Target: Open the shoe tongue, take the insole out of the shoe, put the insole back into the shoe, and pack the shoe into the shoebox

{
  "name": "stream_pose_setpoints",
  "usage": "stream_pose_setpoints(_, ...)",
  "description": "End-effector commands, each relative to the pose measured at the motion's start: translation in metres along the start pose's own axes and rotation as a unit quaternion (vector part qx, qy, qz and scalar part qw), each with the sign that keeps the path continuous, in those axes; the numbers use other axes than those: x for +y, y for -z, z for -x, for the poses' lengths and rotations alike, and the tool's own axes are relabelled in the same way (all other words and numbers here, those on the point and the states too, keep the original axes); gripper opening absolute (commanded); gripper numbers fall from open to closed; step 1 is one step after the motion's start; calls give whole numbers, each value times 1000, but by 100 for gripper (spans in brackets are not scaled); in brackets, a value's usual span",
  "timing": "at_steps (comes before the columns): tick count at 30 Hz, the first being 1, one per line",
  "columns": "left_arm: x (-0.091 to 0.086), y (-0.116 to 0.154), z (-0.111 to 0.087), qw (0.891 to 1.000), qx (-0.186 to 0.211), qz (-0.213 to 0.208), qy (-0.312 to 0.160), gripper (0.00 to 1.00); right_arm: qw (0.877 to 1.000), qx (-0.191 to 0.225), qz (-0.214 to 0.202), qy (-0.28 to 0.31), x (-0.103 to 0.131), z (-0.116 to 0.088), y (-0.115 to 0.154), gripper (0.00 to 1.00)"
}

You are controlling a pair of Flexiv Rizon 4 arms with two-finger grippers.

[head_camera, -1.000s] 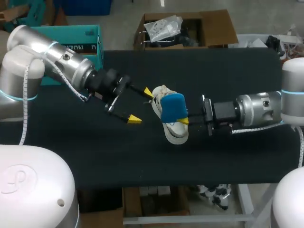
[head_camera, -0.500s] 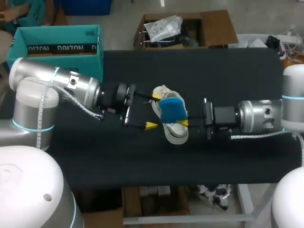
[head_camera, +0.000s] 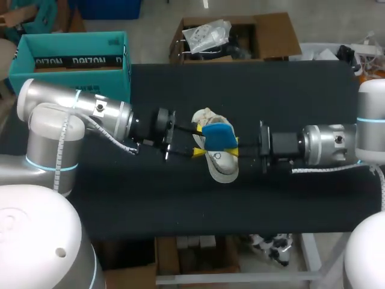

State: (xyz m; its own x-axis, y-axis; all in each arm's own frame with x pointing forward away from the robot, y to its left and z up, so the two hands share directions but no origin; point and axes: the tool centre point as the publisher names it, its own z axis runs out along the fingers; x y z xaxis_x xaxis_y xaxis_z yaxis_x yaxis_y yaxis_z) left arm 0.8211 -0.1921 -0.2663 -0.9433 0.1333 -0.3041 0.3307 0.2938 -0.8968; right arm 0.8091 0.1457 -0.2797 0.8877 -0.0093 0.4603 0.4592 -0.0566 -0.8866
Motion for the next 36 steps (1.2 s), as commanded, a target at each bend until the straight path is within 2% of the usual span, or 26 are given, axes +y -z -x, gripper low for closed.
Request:
stream_pose_setpoints(1, 5, -7, 6, 1000, 11, 0, 0, 49, 1000, -2, -7, 0, 5, -4, 1, 0)
stream_pose_setpoints(7, 7, -12, 7, 1000, 17, 2, -2, 47, 1000, -2, -9, 2, 6, -6, 0, 0)
stream_pose_setpoints(12, 9, -15, 9, 1000, 18, 2, -2, 41, 1000, -3, -9, 4, 6, -8, 0, 0)
stream_pose_setpoints(21, 15, -20, 12, 1000, 17, 8, -3, 36, 1000, -7, -4, 4, 11, -11, 0, 0)
stream_pose_setpoints(30, 18, -18, 14, 1000, 15, 11, -3, 43, 1000, -8, 4, 6, 15, -9, 1, 0)
stream_pose_setpoints(34, 18, -17, 15, 1000, 9, 14, -5, 37, 1000, -9, 3, 7, 20, -9, 1, 0)
stream_pose_setpoints(36, 19, -16, 15, 1000, 8, 17, -6, 28, 1000, -8, 3, 8, 21, -9, 1, 0)
